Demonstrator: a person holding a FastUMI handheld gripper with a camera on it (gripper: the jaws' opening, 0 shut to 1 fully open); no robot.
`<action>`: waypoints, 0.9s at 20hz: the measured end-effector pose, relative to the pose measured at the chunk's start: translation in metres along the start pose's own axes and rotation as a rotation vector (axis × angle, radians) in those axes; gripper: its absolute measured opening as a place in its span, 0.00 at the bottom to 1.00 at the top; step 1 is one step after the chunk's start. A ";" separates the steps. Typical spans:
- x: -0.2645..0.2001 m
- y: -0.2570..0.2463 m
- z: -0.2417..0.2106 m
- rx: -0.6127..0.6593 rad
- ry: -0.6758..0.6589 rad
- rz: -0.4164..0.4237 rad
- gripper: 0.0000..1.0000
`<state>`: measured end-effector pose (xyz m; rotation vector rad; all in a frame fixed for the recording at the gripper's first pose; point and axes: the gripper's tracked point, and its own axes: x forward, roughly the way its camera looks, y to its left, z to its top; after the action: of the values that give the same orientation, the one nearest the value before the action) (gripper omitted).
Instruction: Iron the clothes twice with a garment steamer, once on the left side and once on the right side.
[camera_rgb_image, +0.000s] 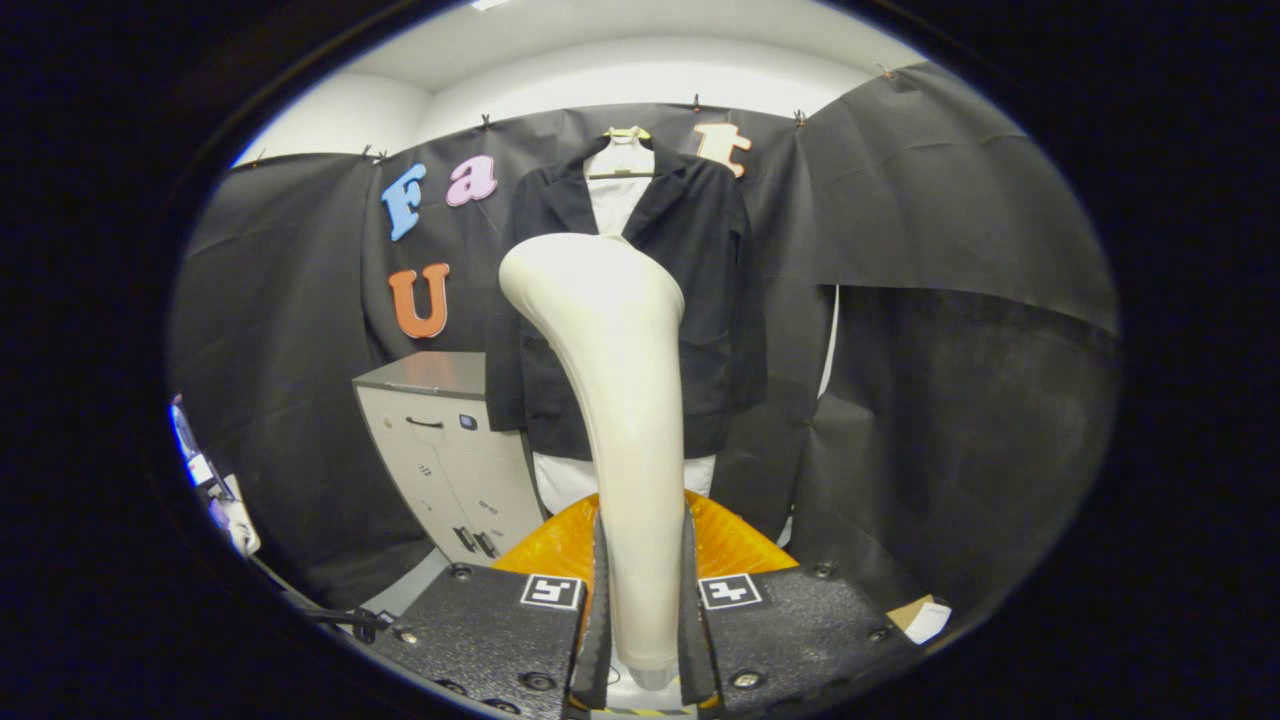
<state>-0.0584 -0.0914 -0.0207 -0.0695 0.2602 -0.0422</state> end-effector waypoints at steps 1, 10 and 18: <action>0.002 0.002 0.002 -0.002 -0.004 -0.002 0.30; 0.016 0.006 0.017 0.001 -0.022 -0.017 0.30; 0.022 0.009 0.018 0.004 -0.015 -0.015 0.29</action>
<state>-0.0324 -0.0824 -0.0096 -0.0680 0.2442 -0.0573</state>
